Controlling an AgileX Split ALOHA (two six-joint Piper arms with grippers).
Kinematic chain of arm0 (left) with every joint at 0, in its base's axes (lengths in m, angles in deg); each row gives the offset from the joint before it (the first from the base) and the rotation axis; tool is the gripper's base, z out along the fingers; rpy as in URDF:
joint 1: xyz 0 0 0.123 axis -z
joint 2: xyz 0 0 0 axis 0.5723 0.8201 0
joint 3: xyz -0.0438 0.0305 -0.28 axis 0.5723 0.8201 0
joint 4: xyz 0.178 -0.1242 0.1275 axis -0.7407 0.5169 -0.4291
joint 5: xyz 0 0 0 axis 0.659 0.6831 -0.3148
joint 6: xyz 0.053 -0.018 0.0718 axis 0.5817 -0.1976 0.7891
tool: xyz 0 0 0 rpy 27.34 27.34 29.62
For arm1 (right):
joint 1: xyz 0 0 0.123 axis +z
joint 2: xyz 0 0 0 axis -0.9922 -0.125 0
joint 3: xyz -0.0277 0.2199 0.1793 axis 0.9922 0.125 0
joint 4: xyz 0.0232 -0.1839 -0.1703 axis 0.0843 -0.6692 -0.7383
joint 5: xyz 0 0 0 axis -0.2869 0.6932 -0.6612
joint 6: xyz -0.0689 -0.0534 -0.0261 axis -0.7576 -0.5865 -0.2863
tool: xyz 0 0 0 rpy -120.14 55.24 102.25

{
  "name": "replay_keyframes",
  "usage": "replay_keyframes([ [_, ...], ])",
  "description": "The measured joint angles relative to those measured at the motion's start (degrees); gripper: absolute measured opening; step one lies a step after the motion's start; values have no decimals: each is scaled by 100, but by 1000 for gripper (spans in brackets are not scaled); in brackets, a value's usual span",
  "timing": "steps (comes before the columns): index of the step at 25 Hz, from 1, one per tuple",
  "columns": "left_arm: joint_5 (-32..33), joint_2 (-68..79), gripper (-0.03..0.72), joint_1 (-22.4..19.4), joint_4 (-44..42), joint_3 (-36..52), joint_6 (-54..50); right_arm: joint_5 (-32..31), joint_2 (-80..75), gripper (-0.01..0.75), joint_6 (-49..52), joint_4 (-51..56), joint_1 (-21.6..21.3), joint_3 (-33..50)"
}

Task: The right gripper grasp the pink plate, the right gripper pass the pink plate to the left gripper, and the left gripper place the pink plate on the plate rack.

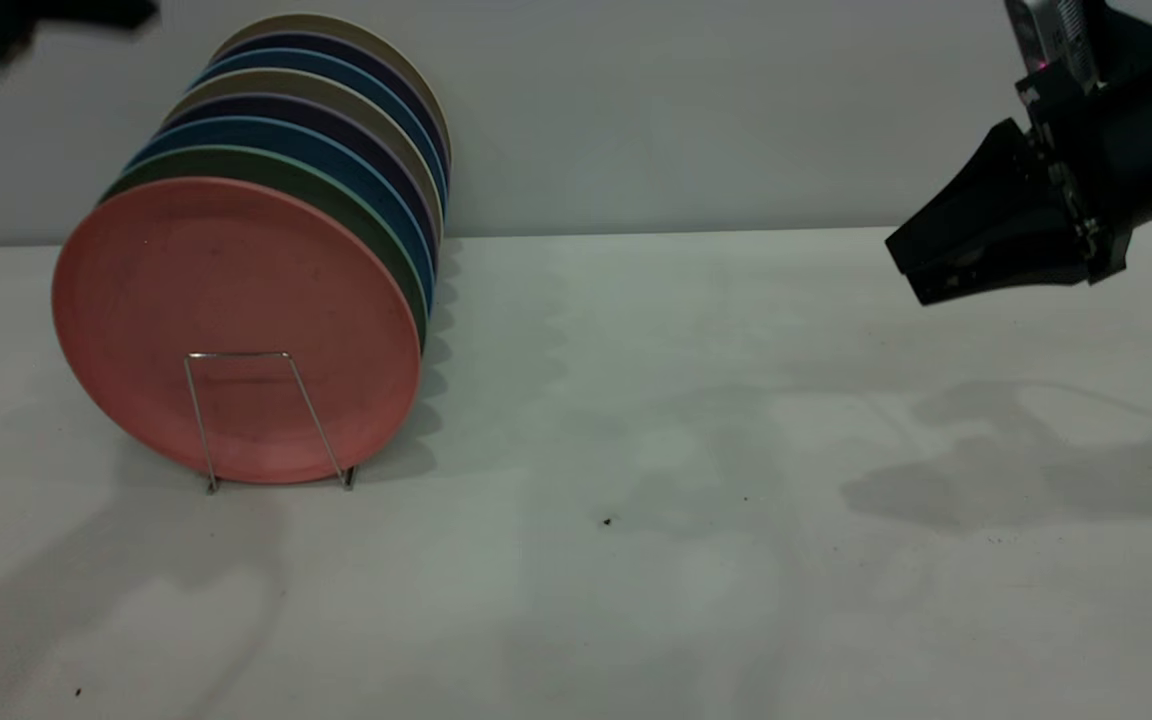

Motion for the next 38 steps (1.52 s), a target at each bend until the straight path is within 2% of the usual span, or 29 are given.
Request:
replay_keyframes([
  [2,-145,-170,350,-35,372,0,-1223,0,224,324,31,-98,0,0],
  [5,460,-317,350,-354,358,0,-3381,269,697,324,527,-764,0,0],
  [9,1868,-334,350,-801,-712,0,-5282,868,1442,324,1728,-2327,0,0],
  [11,2563,-334,350,-958,-1416,0,-6328,949,1791,324,2213,-2979,0,0],
  [14,3285,-345,350,-1032,-2338,-59,-7292,837,2317,324,2714,-3537,-4,19],
  [23,3978,-1504,350,-1032,-3367,-143,-8015,303,4143,324,3310,-4127,150,764],
  [29,4684,-2466,350,-1032,-4544,-153,-8877,-16,5516,324,3415,-4164,150,1620],
  [33,4786,-3143,350,-1032,-4695,33,-8965,-293,6406,324,3479,-4109,150,2103],
  [38,4835,-3982,350,-1032,-4671,673,-9031,-434,7411,324,3523,-4026,150,2467],
])
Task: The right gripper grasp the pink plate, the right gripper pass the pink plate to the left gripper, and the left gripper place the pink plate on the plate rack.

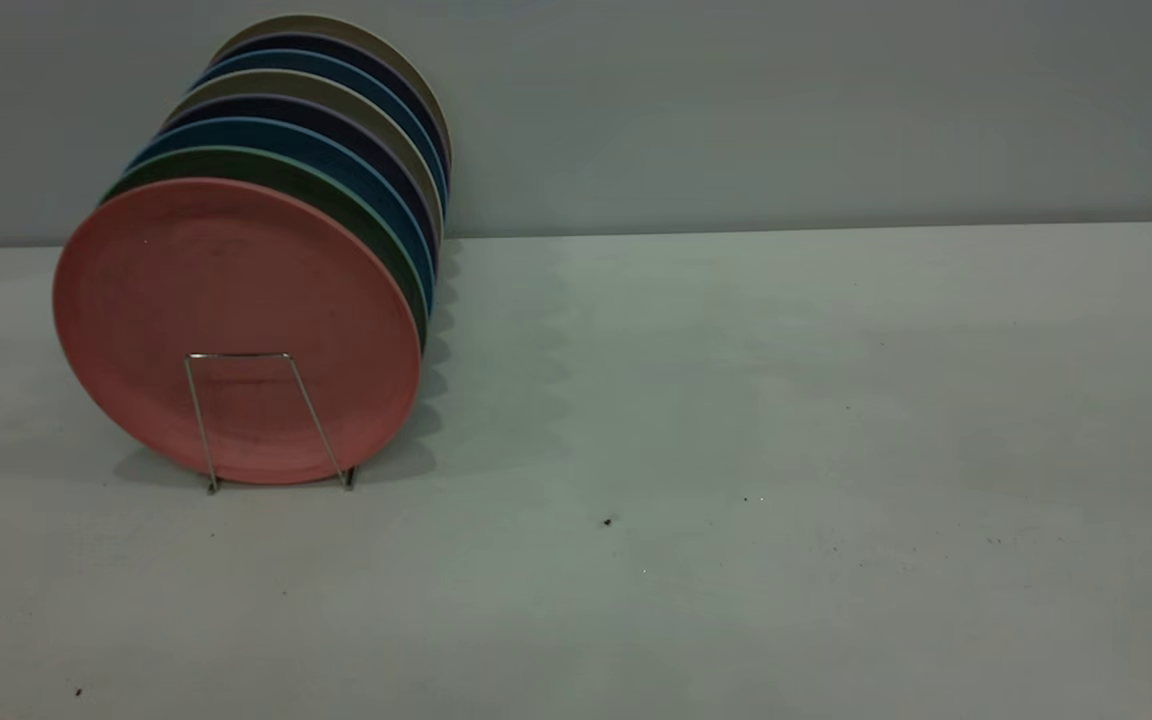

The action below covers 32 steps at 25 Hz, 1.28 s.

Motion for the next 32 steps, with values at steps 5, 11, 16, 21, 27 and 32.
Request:
replay_keyframes([
  [5,177,-758,350,0,0,565,-48,-34,926,324,137,21,0,315],
  [11,366,-1898,350,0,-19,1270,-60,-34,2189,324,1261,-1152,0,737],
  [16,492,-2567,350,0,-207,1654,-60,-34,3064,324,1702,-2134,0,1166],
  [21,516,-2744,350,0,-284,1910,108,16,3474,324,1718,-2121,153,1842],
  [27,344,-2751,350,6,-250,2311,158,171,3828,324,1730,-2163,404,2188],
  [32,311,-2951,350,347,-149,2353,127,200,4089,324,1735,-2163,681,2188],
])
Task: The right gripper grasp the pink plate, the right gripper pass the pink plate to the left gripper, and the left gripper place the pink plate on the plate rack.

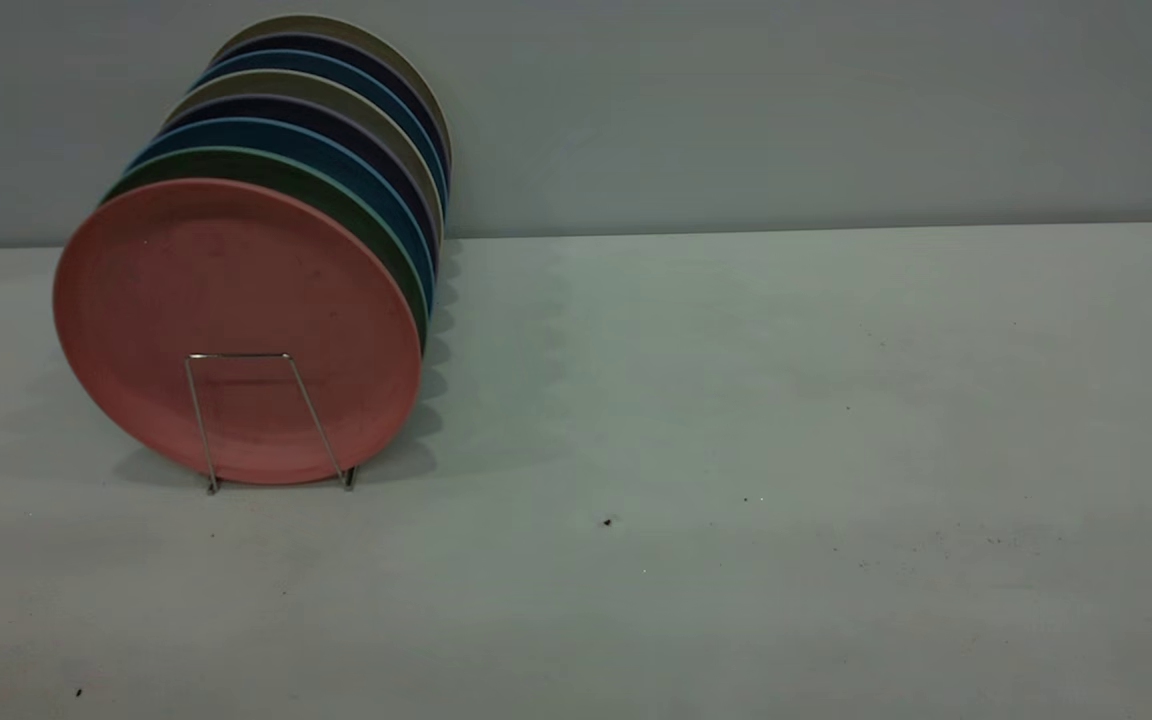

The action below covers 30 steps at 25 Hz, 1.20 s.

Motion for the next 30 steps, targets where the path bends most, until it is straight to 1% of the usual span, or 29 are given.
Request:
replay_keyframes([
  [2,0,-224,350,114,4,0,-38,0,83,324,18,0,90,0],
  [6,0,-733,350,126,17,5,-224,43,103,324,58,0,205,5],
  [10,5,-1039,350,126,12,5,-280,63,103,324,69,11,222,43],
  [13,15,-1064,350,158,5,5,-284,219,103,324,75,24,222,128],
  [20,19,-1069,350,574,-98,5,-299,340,162,324,75,30,222,176],
  [30,19,-1069,350,582,-98,5,-321,342,190,324,81,34,222,183],
])
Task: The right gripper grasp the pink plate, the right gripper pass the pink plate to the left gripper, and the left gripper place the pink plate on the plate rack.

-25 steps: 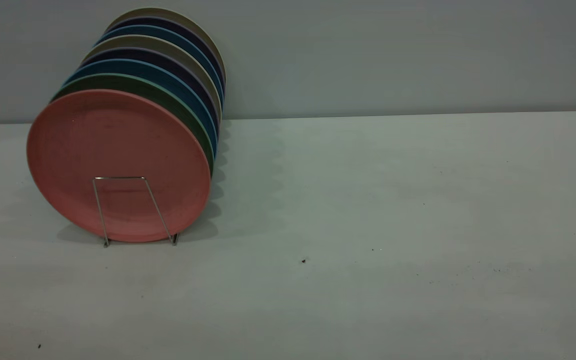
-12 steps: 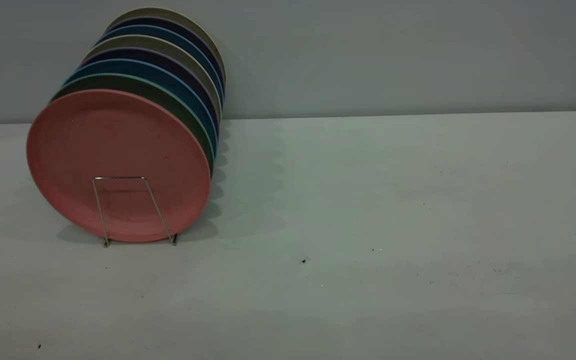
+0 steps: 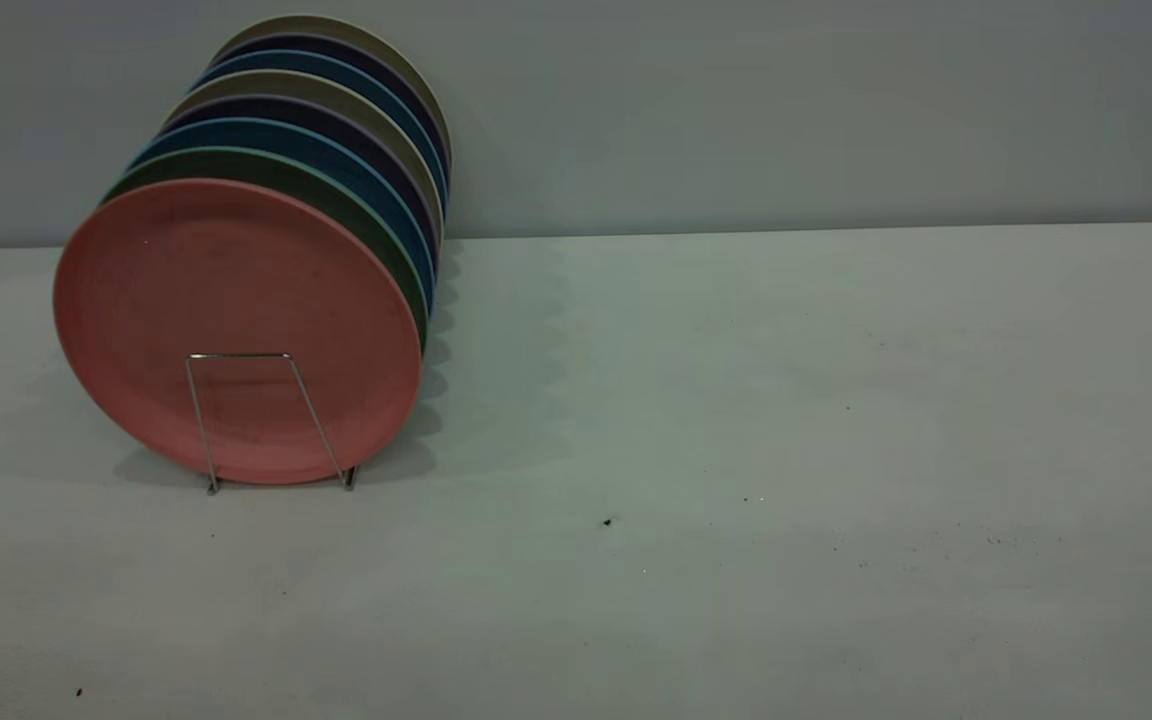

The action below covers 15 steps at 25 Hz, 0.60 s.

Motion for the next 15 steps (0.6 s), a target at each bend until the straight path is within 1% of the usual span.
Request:
replay_keyframes([
  [8,0,-39,350,0,0,0,-4,0,14,324,0,0,-5,0],
  [15,7,-616,350,0,0,0,-11,0,518,324,0,36,-350,0],
])
